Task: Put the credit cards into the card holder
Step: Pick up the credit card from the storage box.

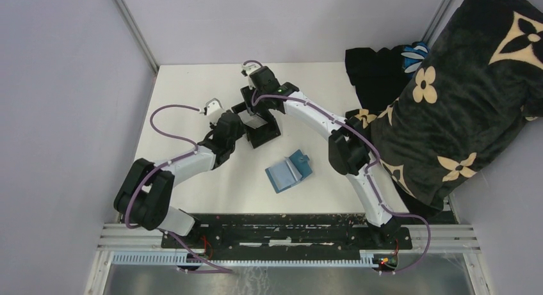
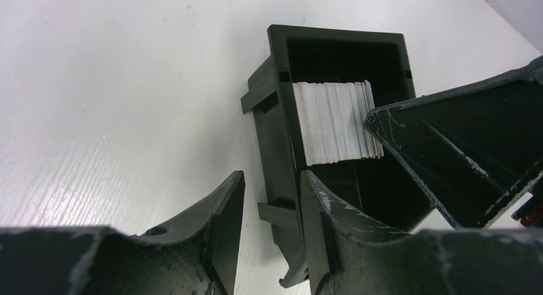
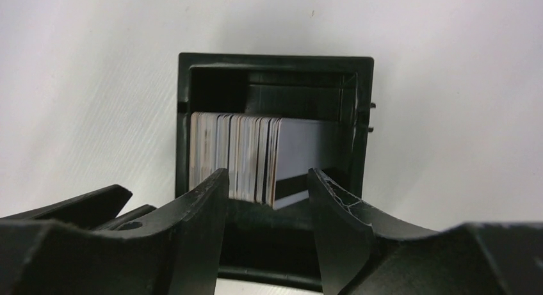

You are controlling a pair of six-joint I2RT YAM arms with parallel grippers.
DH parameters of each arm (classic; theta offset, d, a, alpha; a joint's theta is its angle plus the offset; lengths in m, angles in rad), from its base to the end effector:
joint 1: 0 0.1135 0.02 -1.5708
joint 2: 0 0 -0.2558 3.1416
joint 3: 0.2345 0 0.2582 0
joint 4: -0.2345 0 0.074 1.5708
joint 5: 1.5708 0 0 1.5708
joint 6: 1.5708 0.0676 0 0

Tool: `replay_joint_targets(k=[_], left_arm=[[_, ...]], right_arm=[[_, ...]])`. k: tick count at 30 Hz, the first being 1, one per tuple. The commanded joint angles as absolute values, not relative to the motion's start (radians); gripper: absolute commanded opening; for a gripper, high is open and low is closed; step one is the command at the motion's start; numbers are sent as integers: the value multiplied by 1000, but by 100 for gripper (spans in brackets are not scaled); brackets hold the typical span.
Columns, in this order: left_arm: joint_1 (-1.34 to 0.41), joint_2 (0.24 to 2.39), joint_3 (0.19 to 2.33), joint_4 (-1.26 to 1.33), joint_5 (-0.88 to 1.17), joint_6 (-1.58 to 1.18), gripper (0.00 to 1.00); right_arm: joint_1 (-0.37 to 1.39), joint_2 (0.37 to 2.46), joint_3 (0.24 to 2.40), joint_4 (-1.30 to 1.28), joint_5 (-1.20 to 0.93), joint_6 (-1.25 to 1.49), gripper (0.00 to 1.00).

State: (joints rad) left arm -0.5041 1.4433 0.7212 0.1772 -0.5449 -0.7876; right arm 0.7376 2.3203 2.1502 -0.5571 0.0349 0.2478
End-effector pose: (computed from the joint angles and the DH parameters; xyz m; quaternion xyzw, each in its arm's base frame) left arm 0.3044 -0.1279 0.1779 -0.2493 0.8121 -0.0972 0.5186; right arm 0.4143 0.3733 0.2233 -0.2142 0.8867 0.1796 0.3682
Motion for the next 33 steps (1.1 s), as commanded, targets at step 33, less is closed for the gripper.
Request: replay_joint_targets(k=[33], left_arm=[[-435,1562,730,354,-439,-839,46]], right_arm=[[680,2399,2157,-462,-218,465,22]])
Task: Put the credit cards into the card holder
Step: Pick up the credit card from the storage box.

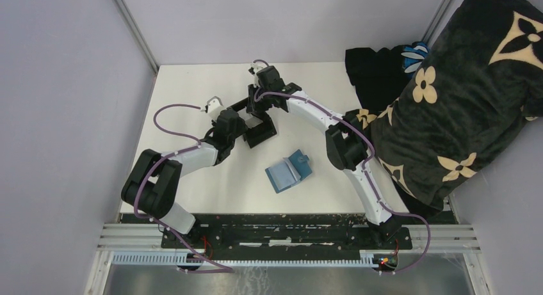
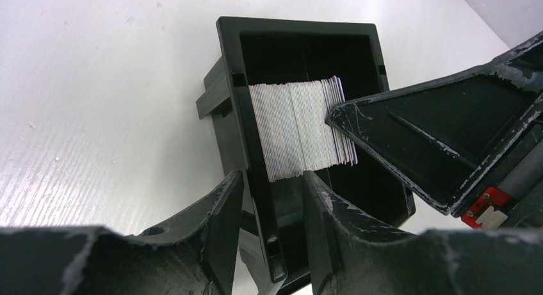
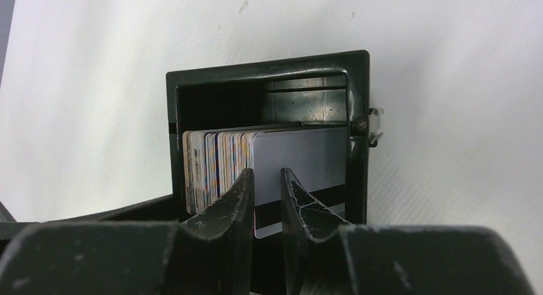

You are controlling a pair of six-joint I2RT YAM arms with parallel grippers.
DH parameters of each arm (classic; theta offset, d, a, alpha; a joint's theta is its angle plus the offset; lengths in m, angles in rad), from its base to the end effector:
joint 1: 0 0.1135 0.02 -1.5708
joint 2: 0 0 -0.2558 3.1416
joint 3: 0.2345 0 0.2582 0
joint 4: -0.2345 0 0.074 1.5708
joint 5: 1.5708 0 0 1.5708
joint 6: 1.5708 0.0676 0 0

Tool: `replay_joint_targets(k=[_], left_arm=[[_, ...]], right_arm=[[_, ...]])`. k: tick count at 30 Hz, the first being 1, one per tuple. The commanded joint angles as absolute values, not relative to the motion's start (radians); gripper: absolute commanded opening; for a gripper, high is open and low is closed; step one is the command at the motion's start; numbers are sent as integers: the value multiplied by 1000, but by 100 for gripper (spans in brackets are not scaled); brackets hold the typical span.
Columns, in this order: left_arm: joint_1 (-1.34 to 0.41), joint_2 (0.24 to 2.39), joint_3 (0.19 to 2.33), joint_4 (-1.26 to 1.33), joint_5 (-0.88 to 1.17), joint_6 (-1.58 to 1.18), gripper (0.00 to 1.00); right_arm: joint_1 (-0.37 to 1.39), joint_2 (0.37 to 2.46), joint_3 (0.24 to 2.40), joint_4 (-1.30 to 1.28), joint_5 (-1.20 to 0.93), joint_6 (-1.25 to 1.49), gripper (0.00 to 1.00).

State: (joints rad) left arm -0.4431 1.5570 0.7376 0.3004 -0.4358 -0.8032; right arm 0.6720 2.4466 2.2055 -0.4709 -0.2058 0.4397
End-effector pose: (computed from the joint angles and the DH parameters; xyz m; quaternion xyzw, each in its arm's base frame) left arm 0.3277 -0.1239 0.1596 -0.2580 0.8113 -0.1342 0.5071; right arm 0.4459 0.3724 0.1840 -0.1473 0.8934 0.2978 0.3025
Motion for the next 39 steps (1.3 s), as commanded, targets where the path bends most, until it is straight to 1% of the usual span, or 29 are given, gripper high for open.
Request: replay_joint_targets(k=[1,12,21,39], left_arm=[[-435,1559,730,354,-439,-839,46],[-436,1566,730,359,-433,-845,46],[-436,1569,731,360,-432,-841,46],[-436,1563,730,360,-431,-841,46]], right_arm=[[680,2390,2151,-458,-219,466,22],[687,2321,2106,-444,-196,465,23],[686,2321,2119,-450,-195,465,30],[685,2292,2127,-444,-196,481,26]])
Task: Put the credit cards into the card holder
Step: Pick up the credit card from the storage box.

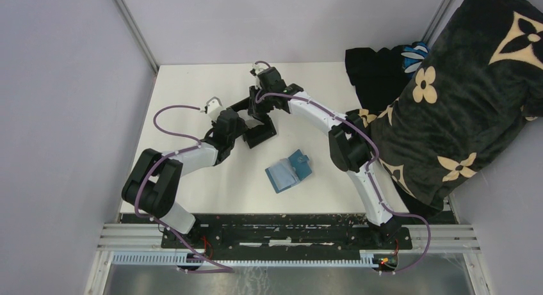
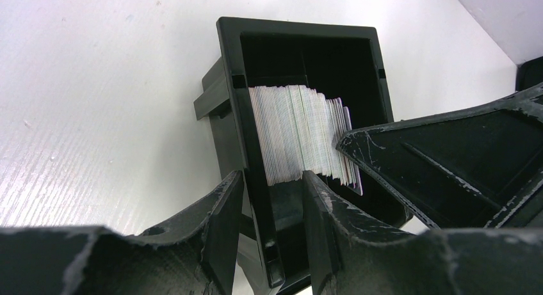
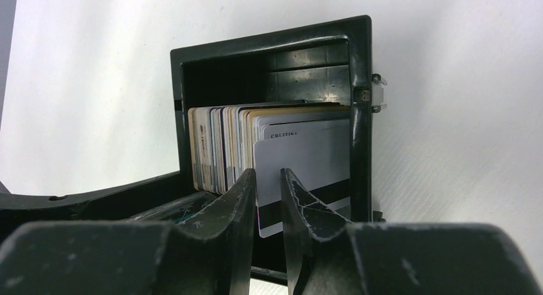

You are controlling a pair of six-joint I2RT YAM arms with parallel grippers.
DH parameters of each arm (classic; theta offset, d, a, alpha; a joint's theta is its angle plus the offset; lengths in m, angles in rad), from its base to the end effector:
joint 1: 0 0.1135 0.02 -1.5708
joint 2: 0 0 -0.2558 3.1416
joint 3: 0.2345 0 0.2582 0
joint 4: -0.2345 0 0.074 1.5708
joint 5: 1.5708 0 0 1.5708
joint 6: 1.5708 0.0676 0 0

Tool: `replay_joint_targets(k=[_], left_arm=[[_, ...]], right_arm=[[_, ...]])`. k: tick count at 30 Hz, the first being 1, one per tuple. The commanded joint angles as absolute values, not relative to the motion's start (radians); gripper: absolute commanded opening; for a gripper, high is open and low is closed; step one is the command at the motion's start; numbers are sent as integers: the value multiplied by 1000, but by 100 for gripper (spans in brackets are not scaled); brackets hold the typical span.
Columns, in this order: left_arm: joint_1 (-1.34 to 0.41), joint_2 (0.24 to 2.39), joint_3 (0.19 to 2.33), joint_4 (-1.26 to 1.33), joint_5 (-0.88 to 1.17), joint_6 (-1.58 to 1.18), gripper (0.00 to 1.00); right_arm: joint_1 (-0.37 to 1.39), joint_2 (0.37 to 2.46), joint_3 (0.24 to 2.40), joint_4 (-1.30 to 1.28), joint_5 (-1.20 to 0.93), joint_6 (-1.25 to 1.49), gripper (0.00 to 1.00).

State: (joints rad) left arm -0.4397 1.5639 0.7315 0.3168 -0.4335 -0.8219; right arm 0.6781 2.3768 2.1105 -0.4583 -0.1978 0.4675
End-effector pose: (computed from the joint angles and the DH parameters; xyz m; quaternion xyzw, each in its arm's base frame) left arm 0.3282 -0.1230 0.1572 -0.2666 0.8079 -0.1399 0.5066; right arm 0.4338 0.3665 0.1894 -0.1357 0.8981 0.2971 0.2946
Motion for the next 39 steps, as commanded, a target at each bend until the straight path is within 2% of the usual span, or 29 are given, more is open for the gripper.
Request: replay_joint_targets(k=[1,7,18,24,39], left_arm=[[-436,1562,730,360,-430,-841,46],[-436,1564,729,361,-426,-843,46],[-435,1556,724,361,-426,-848,46],[-436,1550,725,360,-420,-853,46],[-441,1485,740,339,-383,-847,53]], right_arm=[[686,2290,2126,-443,-195,480,26],[686,2283,2122,-443,-195,482,25],[688,2240,2087,-462,-115,434,15],[695,2219,2088,-502,-46,386,1],[701,2052,1943,-475,19,346,1]])
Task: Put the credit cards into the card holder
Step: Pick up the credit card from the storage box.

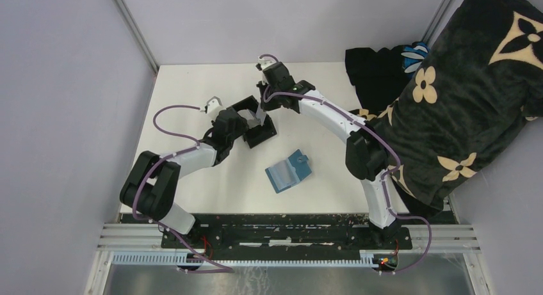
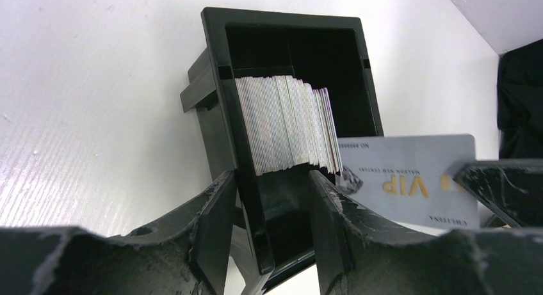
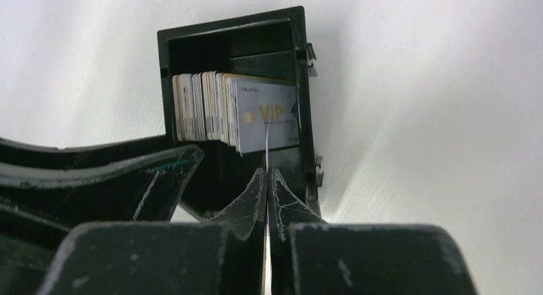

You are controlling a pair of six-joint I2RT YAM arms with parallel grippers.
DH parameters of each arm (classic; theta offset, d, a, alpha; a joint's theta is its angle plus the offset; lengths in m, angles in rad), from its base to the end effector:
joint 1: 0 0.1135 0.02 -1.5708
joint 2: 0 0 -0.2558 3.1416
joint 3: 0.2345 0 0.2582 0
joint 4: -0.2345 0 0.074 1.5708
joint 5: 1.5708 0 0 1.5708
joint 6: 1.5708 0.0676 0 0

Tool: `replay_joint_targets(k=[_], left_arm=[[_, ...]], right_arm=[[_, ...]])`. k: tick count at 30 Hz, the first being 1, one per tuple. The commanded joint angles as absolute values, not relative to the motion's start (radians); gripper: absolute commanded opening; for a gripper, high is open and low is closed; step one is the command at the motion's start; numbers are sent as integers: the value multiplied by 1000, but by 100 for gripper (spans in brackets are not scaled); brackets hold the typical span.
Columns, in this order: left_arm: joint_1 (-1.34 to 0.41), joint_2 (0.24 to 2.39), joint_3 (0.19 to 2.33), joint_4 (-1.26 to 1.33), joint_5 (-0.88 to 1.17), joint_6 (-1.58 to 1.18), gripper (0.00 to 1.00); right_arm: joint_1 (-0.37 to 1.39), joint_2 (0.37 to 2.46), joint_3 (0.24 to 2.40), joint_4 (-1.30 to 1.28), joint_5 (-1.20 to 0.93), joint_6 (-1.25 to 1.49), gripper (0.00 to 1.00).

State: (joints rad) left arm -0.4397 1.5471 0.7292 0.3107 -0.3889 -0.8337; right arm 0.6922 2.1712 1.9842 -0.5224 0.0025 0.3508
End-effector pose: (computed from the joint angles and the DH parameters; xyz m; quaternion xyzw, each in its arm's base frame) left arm 0.3265 -0.1253 0.1607 -0.2616 0.8101 -0.1619 0.4991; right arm 0.4080 0.3380 0.2446 -0.1538 0.8956 0.2070 0.3626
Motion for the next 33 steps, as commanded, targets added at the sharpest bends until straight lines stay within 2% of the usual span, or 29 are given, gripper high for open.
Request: replay_joint_targets(k=[1,6,13,23,33], left_arm=[[-443,1476,736,339,-381,-846,53],[-458,1415,709,349,-361,-824,53],[-489,1318,622,435,-263,-779,55],[-547,1208,409,739,34,-735,56],[-557,1136,291,937,275,-682,61]], right_arm=[[701,2035,1930,-471,19,349,1],[704,1946,1836,-465,8,365,1],[707,1735,1595,-437,-48,395,1],[703,1417,1229,-396,-204,487,1],[693,1326,1099,-365,-330,546,1]])
